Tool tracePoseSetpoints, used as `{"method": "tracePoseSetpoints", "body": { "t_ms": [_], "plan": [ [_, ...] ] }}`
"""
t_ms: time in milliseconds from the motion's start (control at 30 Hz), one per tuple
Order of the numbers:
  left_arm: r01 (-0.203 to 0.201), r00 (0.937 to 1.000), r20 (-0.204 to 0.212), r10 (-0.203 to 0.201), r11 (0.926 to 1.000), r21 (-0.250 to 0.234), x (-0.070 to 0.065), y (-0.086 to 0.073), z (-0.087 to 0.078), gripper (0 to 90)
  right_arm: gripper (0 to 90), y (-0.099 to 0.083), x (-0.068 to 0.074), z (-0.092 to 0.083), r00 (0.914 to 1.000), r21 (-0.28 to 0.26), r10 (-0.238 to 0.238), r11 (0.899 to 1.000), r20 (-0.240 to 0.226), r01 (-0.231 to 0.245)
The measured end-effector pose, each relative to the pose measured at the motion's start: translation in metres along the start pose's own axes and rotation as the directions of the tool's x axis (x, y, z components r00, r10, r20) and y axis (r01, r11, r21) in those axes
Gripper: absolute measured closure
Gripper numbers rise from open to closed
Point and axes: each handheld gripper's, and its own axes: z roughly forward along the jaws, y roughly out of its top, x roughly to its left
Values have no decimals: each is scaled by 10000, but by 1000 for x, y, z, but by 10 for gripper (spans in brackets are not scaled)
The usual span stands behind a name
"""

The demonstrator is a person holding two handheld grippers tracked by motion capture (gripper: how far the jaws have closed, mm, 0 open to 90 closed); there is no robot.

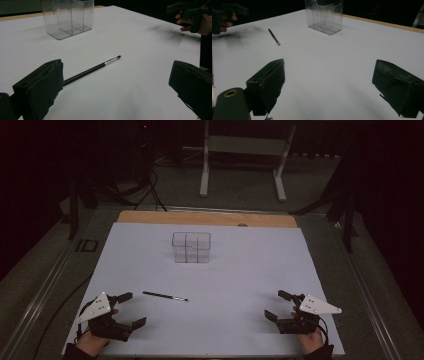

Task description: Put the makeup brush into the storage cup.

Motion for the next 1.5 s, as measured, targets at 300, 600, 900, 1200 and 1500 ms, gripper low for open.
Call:
{"method": "tracePoseSetpoints", "body": {
  "t_ms": [300, 600, 900, 1200, 1500],
  "plan": [
    [245, 9996, -100, -246, 9996, -158, -2, 3, -2, 11, 112, 2, 2, 0, 9999, -46, -123, 9999, -114, 123],
    [161, 9999, -5, -161, 9972, 734, -5, 12, -1, 11, 113, 3, 4, 0, 9996, -90, -298, 9995, -27, 297],
    [199, 9955, -937, -110, 9954, 940, -1, 34, -4, 10, 113, 4, 5, -1, 9994, -124, -350, 9993, 58, 350],
    [-127, 9965, -806, 236, 9910, 1334, 4, 49, 1, 10, 112, 5, 5, -1, 9992, -162, -401, 9991, 46, 402],
    [-1230, 9913, -162, 1306, 9633, 2384, 4, 61, 11, 10, 113, 5, 5, -1, 9992, -141, -398, 9991, 14, 398]
  ]
}}
